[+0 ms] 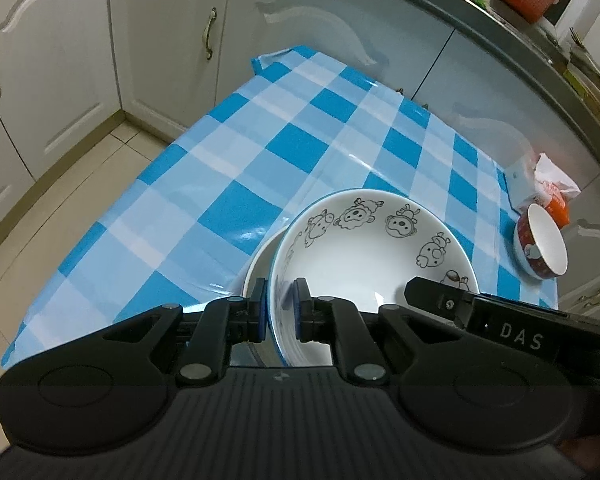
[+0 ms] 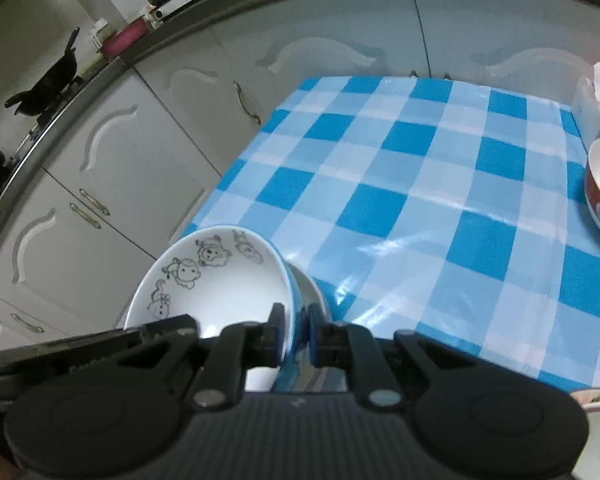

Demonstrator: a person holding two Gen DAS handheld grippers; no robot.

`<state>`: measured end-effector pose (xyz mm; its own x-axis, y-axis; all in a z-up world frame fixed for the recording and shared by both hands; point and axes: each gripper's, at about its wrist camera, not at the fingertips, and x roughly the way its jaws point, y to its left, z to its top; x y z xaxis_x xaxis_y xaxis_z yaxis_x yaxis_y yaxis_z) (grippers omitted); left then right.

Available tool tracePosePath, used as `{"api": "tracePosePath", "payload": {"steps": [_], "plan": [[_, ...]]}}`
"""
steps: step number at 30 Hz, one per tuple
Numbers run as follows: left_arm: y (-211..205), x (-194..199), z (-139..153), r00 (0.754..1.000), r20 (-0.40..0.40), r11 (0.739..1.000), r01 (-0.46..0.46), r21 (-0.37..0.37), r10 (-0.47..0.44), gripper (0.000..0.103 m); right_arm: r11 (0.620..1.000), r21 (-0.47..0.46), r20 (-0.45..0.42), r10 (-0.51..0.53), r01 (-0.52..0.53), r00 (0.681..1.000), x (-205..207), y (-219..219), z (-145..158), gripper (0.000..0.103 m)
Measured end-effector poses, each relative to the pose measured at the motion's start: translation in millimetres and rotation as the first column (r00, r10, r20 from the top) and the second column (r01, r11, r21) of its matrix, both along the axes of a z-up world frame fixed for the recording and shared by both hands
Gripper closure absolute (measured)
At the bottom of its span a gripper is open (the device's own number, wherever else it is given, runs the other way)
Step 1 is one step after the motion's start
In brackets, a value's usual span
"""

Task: Organize plates and bowls
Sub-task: 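Carry the cartoon bowl with the left gripper onto the plain white bowl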

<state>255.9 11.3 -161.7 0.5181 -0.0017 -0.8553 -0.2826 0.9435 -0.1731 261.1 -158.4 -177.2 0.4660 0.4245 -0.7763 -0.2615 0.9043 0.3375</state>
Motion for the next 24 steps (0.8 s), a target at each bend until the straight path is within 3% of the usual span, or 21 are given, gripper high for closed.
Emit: {"api": "tracePosePath", "payload": {"steps": [14,24], "plan": [[5.8,-4.9,-7.7,0.999,-0.019,1.000,0.030,-0.005,-0.030,0.091,1.000,-0.018,0.003,-0.015,0.015,1.000,-0.4,5.1,-7.1,0.092],[2.1,-9.3,-3.9,0.996,-0.018,0.996,0.091,0.023,-0.091,0.074,0.999,-0.008,0.007,-0.044,0.044,0.999,-5.5,3.1,-4.9,0.092]]}}
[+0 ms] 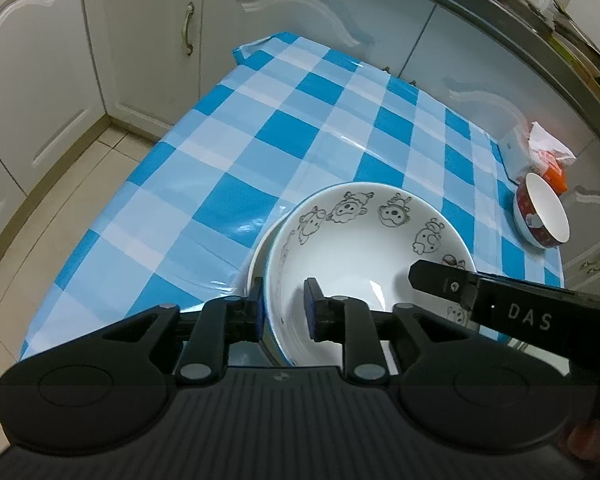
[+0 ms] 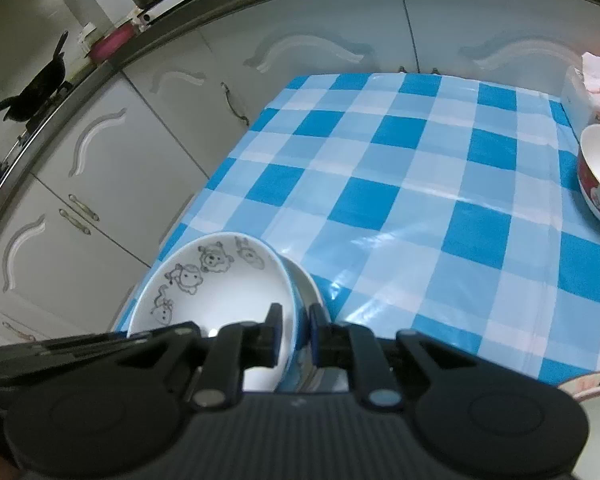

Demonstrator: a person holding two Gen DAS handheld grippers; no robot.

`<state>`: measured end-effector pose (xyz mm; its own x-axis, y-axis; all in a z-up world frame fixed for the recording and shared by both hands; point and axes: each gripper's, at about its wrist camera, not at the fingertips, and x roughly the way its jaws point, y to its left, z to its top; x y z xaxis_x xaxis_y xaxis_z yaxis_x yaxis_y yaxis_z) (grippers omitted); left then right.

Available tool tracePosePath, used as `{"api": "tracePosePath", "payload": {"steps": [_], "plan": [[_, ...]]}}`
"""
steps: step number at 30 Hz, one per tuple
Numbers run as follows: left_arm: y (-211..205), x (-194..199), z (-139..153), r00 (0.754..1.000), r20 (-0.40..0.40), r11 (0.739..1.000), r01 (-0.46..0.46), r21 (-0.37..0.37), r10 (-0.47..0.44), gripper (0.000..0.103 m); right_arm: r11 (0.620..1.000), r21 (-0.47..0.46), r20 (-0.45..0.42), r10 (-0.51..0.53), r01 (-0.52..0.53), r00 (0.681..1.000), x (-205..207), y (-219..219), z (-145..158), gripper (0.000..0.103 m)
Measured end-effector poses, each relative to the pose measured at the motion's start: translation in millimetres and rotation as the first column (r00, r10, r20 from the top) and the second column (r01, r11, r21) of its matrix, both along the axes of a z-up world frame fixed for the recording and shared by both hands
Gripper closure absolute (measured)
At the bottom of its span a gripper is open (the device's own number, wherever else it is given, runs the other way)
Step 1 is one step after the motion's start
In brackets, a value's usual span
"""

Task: Organize plates and bowls
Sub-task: 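Carry the cartoon bowl with the left gripper onto the plain white bowl, then open the left gripper and lift it away from the bowl stack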

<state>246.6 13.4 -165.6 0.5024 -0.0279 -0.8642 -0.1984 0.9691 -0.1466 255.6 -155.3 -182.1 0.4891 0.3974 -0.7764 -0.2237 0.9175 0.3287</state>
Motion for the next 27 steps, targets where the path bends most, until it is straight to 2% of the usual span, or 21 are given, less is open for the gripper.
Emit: {"api": "tracePosePath", "payload": {"steps": [3,4,6,8,10,15,19,21,22,27], "plan": [[-4.3,-2.3,4.8,0.999,0.022,0.999,0.024,0.020,-0.025,0.064,1.000,0.003,0.005,-0.008,0.008,1.000,-0.9,-1.5,1.9,0.090],[-4.7,-2.7,6.7,0.999,0.031,0.999,0.026,0.024,-0.027,0.059,1.000,0.004,0.012,-0.014,0.014,1.000,-1.7,-2.3,3.1,0.087],[-3.7,-2.6,8.9,0.999,0.037,1.000,0.027,0.010,-0.028,0.055,1.000,-0.010,0.045,-0.028,0.029,0.999,-3.4,-4.7,8.6,0.070],[-6.7,-2.0,9.6,0.998,0.036,0.998,0.049,0.025,-0.050,0.050,0.999,-0.012,0.060,-0.032,0.033,0.998,-3.1,-8.3,11.8,0.067],[-9.5,-3.6,12.5,0.998,0.036,0.996,0.053,0.067,-0.055,0.041,0.999,0.002,0.055,-0.051,0.050,0.997,-3.1,-15.1,12.4,0.065],[-8.8,-10.0,23.0,0.997,0.038,0.994,0.067,0.089,-0.071,0.039,0.996,0.038,0.057,-0.087,0.085,0.995,-14.2,-38.2,15.3,0.050],[-12.1,-16.0,32.9,0.996,0.035,0.993,0.073,0.097,-0.077,0.038,0.991,0.046,0.068,-0.131,0.128,0.989,-32.3,-59.0,19.9,0.048],[-16.4,-19.5,38.1,0.996,0.037,0.993,0.081,0.088,-0.085,0.035,0.986,0.043,0.080,-0.165,0.162,0.983,-44.2,-72.2,22.6,0.038],[-20.0,-21.6,41.1,0.995,0.038,0.993,0.089,0.084,-0.092,0.033,0.982,0.049,0.083,-0.184,0.180,0.979,-49.7,-78.9,23.6,0.036],[-45.6,-31.1,56.6,0.985,0.057,0.981,0.157,0.110,-0.164,0.028,0.968,0.052,0.076,-0.247,0.244,0.966,-75.8,-106.1,24.3,0.036]]}}
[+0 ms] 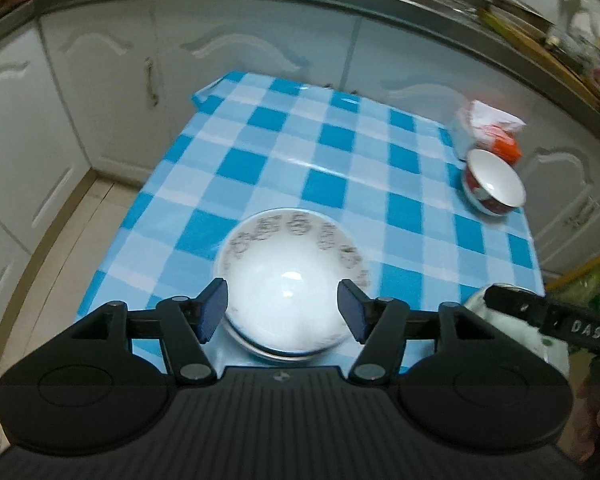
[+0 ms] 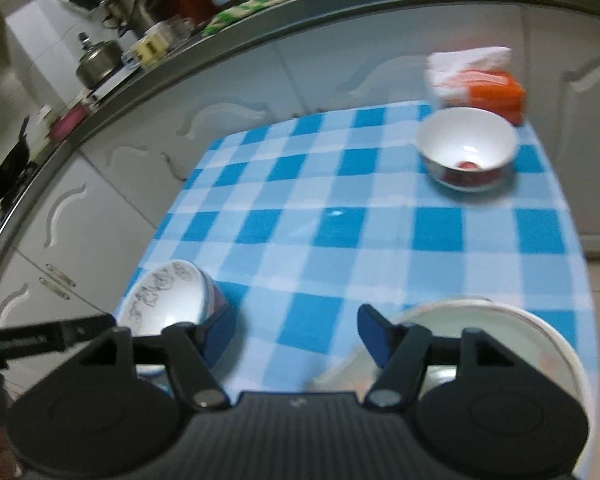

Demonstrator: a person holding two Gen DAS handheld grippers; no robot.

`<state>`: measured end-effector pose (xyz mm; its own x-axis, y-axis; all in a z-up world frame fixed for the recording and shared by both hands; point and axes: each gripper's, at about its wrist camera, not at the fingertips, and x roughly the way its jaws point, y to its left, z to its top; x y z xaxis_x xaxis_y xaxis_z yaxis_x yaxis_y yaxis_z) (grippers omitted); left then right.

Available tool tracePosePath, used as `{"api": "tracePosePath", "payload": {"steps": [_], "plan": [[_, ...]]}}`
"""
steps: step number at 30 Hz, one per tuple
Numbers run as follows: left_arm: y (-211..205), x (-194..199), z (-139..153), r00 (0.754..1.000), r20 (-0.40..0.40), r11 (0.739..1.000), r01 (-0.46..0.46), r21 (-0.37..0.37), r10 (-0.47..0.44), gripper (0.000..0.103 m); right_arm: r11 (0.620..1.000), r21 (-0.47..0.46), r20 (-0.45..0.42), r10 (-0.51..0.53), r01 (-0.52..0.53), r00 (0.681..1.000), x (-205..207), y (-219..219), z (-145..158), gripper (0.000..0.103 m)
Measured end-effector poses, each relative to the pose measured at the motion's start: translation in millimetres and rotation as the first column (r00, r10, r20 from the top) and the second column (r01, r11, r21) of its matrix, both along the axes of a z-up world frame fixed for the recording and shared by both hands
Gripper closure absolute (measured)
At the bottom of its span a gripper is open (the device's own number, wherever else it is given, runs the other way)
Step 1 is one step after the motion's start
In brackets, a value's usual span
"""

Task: Organize plates and bowls
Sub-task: 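Open the left gripper and lift it away from the bowl stack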

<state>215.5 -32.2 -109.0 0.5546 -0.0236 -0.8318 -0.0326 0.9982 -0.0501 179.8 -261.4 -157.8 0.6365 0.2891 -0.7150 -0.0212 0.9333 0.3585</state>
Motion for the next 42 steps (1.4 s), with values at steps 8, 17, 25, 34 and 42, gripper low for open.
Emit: {"api": "tracePosePath", "payload": {"steps": [8,17,25,34,42], "plan": [[-53.1,-10.1,7.8,0.981,-0.010,0.980,0.194,0.033,-0.194,0.013,0.992,0.033,-0.042,-0.117,0.119,0.992,-45.7,-33.7,6.8,0.031],[-105.0,-13.0,12.0,0.850,0.011,0.848,0.527,-0.058,-0.527,0.008,0.920,-0.027,0.017,-0.390,0.391,0.920,-110.8,-54.2,36.4,0.029],[-128.4,-16.0,24.0,0.704,0.041,0.694,0.707,-0.134,-0.709,0.005,0.754,-0.039,0.025,-0.655,0.656,0.755,-172.8,-44.6,61.5,0.026],[-145.7,-37.3,49.6,0.649,0.096,0.638,0.760,-0.124,-0.755,0.004,0.661,-0.030,0.062,-0.747,0.750,0.662,-223.7,-24.5,78.0,0.024],[-163.4,-79.8,68.7,0.659,0.147,0.661,0.750,-0.043,-0.738,0.003,0.633,0.015,0.094,-0.771,0.774,0.629,-277.6,-25.8,78.9,0.024]]}}
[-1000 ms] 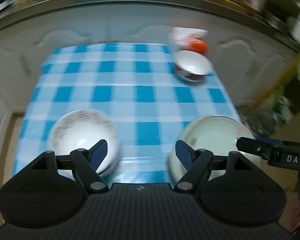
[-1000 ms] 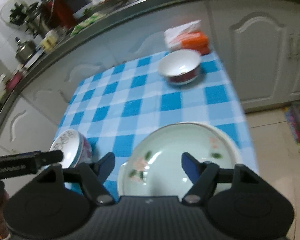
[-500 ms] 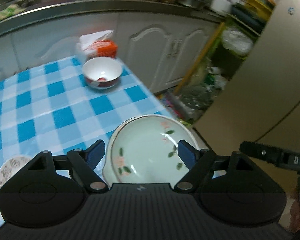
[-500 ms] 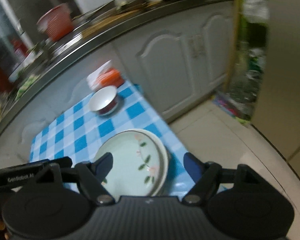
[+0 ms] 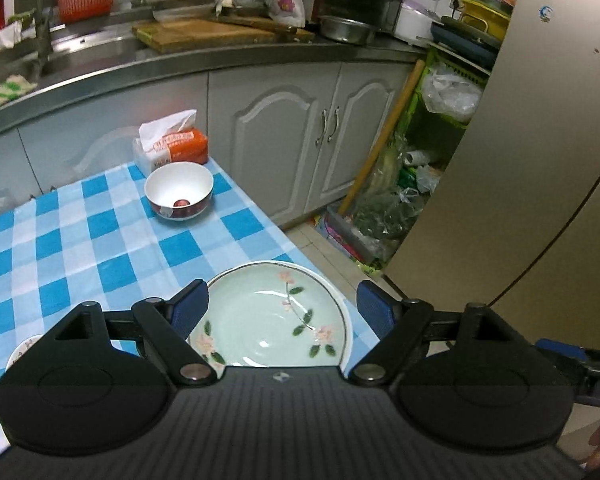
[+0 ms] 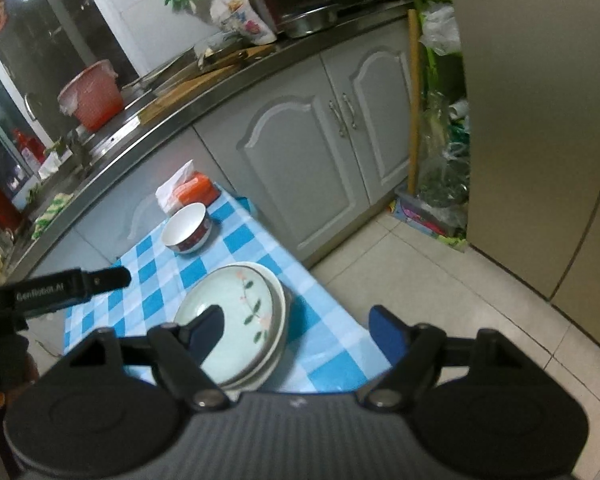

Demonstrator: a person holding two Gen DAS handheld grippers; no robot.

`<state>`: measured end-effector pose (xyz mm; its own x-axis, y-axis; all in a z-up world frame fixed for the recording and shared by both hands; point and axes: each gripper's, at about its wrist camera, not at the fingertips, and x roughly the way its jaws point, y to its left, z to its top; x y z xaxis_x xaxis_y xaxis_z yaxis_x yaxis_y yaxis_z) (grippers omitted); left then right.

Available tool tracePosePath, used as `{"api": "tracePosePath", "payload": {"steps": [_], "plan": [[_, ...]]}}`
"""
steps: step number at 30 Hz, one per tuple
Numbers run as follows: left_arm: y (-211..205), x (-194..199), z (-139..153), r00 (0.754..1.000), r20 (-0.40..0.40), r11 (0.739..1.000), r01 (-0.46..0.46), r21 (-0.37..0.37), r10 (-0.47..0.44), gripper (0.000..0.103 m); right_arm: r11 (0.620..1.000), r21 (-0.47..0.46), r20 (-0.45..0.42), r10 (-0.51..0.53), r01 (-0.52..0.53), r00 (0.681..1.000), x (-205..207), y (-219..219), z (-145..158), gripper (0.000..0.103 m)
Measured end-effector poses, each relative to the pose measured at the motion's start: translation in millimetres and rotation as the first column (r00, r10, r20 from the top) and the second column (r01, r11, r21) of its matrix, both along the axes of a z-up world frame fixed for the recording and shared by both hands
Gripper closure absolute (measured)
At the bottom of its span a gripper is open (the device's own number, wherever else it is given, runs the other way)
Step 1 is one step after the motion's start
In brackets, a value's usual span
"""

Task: Organize plates and bowls
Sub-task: 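Open the left gripper and lift it away from the bowl stack, then move the left gripper to the rim of the red-patterned bowl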

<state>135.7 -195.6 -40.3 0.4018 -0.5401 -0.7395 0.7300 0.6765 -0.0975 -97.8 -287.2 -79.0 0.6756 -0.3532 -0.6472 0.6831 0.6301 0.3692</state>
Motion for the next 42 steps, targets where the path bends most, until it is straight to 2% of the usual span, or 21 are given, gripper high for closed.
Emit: {"api": "tracePosePath", "payload": {"steps": [5,15,19,23,28,31,37,42], "plan": [[-13.7,-35.3,3.5,1.000,-0.004,1.000,0.010,0.025,-0.010,0.003,1.000,0.013,0.042,-0.025,0.024,0.999,-33.6,-5.6,-3.3,0.024],[-48.0,-93.3,1.9,0.999,0.008,0.997,0.051,0.053,-0.051,0.002,0.998,0.019,0.072,-0.057,0.056,0.996,-86.9,-25.9,-12.7,0.023],[-60.4,-104.1,0.0,0.998,0.020,0.997,0.057,0.047,-0.058,0.002,0.996,0.028,0.075,-0.086,0.084,0.993,-110.3,-42.0,-20.4,0.023],[-63.1,-106.6,3.8,1.000,0.017,1.000,0.008,0.016,-0.008,0.001,0.994,0.045,0.067,-0.103,0.100,0.992,-127.7,-62.4,-28.8,0.023],[-52.5,-82.5,6.9,0.995,0.015,0.995,-0.096,-0.034,0.096,0.001,0.996,0.060,0.054,-0.075,0.071,0.996,-129.0,-82.9,-33.2,0.023],[-46.2,-56.2,6.5,0.982,0.018,0.981,-0.187,-0.051,0.188,0.001,0.998,0.052,0.035,-0.026,0.024,0.999,-116.3,-92.4,-33.2,0.023],[-33.5,22.0,-7.2,0.933,0.050,0.933,-0.352,-0.074,0.356,0.001,0.996,0.055,0.026,0.063,-0.064,0.998,-71.7,-109.7,-40.8,0.023],[-25.2,80.6,-32.0,0.882,0.077,0.885,-0.459,-0.081,0.465,0.001,0.985,0.053,0.038,0.163,-0.165,0.986,-12.2,-119.8,-47.2,0.023]]}}
